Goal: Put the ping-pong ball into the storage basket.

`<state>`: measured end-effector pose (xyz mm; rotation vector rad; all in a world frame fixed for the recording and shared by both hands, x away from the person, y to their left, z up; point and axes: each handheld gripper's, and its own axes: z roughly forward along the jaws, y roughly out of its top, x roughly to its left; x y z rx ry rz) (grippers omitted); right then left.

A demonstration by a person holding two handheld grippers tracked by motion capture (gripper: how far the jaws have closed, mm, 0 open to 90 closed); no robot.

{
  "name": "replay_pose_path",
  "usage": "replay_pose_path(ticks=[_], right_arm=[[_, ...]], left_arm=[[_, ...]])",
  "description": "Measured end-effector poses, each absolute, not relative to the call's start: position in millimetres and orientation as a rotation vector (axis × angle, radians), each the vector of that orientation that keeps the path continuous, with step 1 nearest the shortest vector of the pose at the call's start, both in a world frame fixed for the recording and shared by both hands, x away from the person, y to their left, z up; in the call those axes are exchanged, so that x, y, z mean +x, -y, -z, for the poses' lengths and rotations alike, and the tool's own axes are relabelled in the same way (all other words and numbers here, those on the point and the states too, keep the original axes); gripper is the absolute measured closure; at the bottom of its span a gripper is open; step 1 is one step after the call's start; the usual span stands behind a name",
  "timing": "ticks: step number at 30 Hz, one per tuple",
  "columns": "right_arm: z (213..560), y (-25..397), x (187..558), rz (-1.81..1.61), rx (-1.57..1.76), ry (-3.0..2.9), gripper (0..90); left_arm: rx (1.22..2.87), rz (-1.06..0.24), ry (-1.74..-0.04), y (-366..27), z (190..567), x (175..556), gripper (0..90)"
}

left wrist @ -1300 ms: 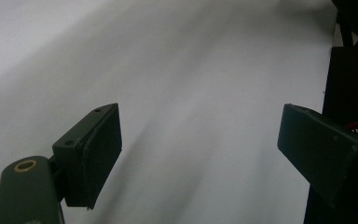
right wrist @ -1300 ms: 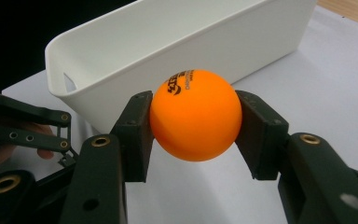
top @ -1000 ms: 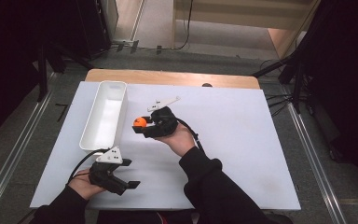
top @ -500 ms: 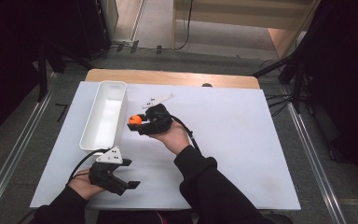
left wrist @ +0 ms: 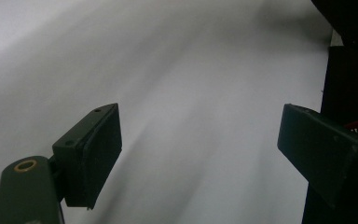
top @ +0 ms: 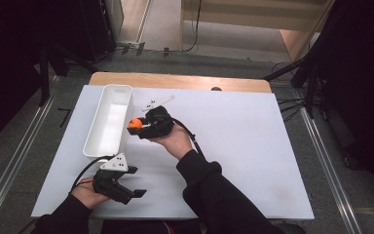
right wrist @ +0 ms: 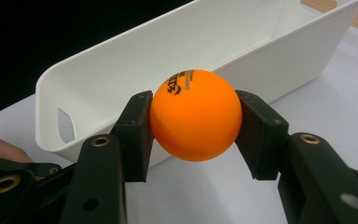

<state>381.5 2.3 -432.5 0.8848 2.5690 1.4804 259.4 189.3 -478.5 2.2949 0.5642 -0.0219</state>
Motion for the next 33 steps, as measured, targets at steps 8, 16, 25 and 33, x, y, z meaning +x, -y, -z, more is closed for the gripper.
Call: replay_pose_path(ticks=[8,16,25,33], right_arm=[[431,-10,385,-1.484,0.873,-2.572,48.8],[428,-16,390,-1.495,0.877,-2.569,48.8],[424,-28,397,-1.494,0.871,-2.577,48.8],[424,-34,399,-1.496,0.868,-2.576,48.9]], left_arm=[[2.29,0.017,-0.566,-190,478,260,13.9],[2.291,0.022,-0.564,-190,478,259,14.0],[2.294,0.02,-0.558,-190,478,260,13.9],[2.293,0.024,-0.558,-190,478,259,13.9]])
